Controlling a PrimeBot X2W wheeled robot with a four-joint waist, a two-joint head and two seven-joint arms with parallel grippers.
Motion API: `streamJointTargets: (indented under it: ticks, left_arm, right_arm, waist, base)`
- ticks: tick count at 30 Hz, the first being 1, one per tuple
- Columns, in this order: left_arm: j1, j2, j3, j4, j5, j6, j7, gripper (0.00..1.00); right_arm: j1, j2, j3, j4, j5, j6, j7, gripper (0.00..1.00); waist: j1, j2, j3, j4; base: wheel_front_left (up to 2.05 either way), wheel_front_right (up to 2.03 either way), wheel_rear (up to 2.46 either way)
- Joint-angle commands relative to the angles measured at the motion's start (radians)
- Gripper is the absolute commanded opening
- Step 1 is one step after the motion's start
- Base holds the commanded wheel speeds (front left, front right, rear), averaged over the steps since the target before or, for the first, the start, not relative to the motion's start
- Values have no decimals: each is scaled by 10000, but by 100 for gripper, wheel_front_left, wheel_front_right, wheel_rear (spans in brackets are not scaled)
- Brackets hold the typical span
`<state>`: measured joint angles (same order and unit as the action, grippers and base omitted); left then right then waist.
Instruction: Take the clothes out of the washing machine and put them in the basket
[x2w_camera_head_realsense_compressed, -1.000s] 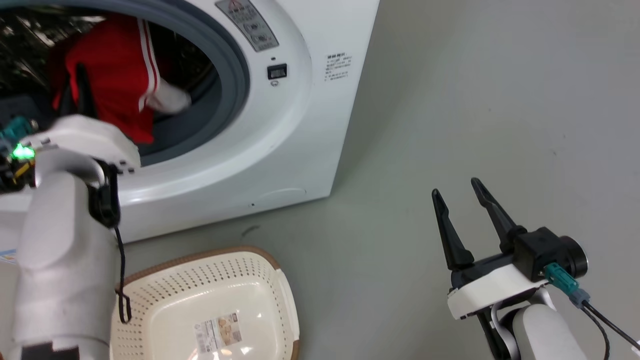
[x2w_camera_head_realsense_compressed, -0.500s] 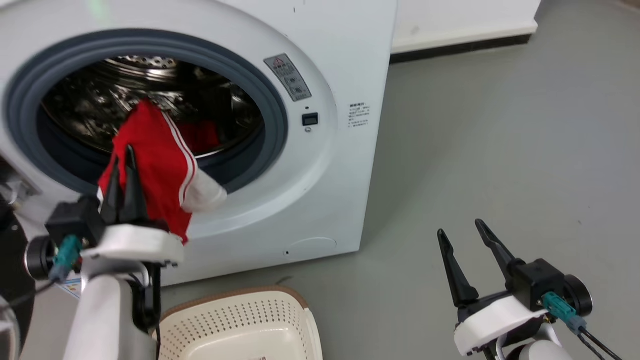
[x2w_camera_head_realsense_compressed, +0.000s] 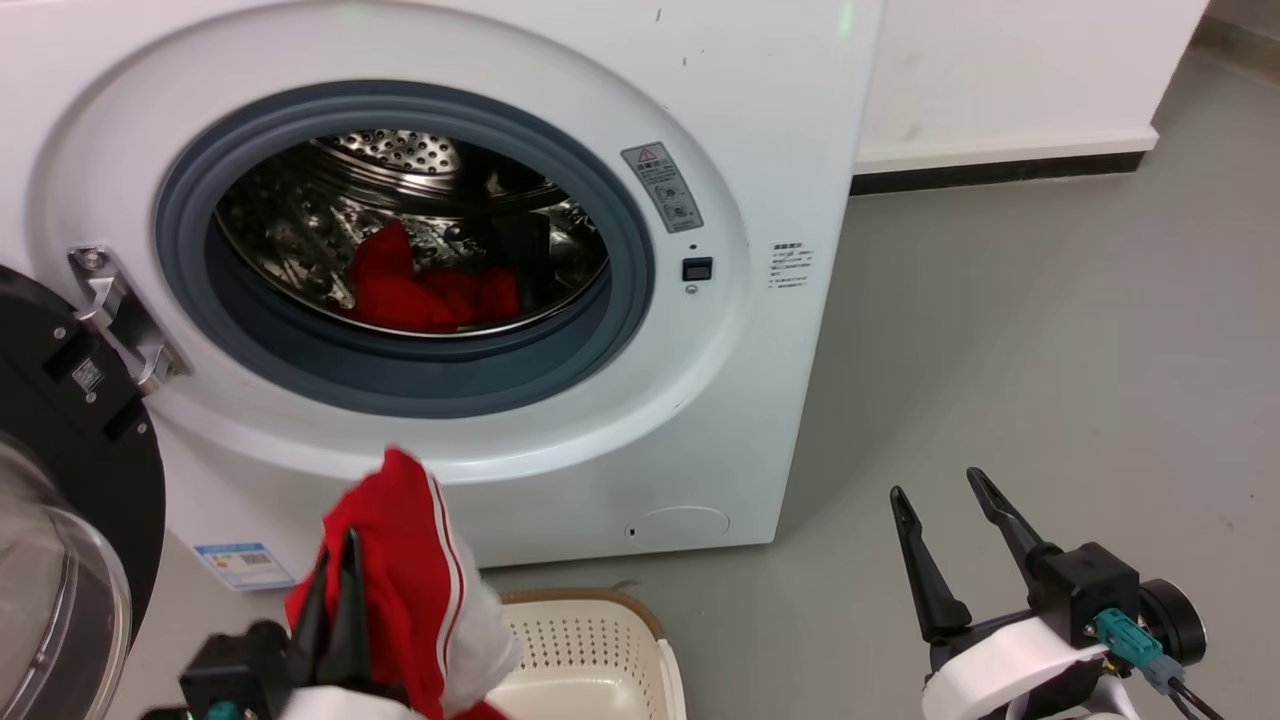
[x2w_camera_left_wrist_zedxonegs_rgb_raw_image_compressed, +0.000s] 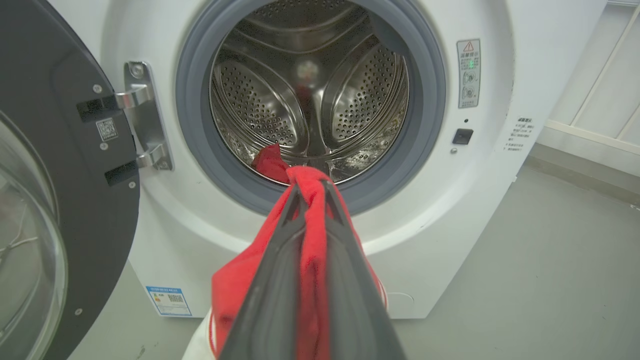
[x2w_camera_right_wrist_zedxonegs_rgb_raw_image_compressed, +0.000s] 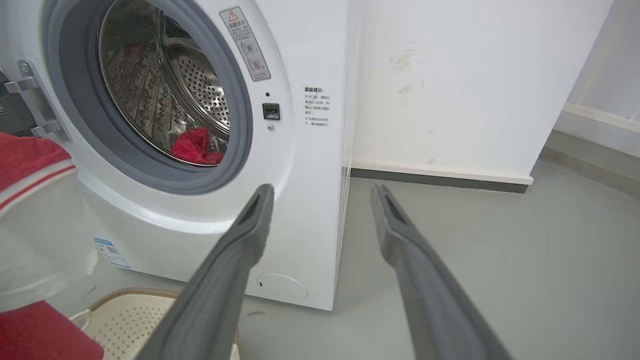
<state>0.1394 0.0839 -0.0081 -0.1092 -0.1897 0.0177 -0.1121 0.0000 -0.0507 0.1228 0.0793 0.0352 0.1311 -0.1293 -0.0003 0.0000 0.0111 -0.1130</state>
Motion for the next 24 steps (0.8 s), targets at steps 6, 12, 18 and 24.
streamJointTargets:
  ticks: [6, 12, 18, 24]
  left_arm:
    - [393, -182, -467, 1160, -378, 44, -254, 0]
    - [-556, -276, -709, 3265, -812, -41, -972, 0]
    - [-1956, -303, -884, 5388, -1089, -161, -1328, 0]
    - [-3746, -315, -832, 7824, -1227, -253, -1493, 0]
  right_arm:
    - [-209, 10, 43, -234, -41, -7, 40, 100]
    - [-617, 8, 139, -377, -73, -7, -21, 100]
    - [-1141, 10, 155, -469, -153, -7, -72, 100]
    - [-1811, 10, 290, -560, -258, -7, -197, 100]
  waist:
    - [3, 0, 736, 500]
    - [3, 0, 1766, 667]
    - [3, 0, 3019, 619]
    - [3, 0, 4515, 360]
  base:
    - [0, 0, 0]
    - [0, 0, 0]
    - [0, 0, 0]
    - [0, 0, 0]
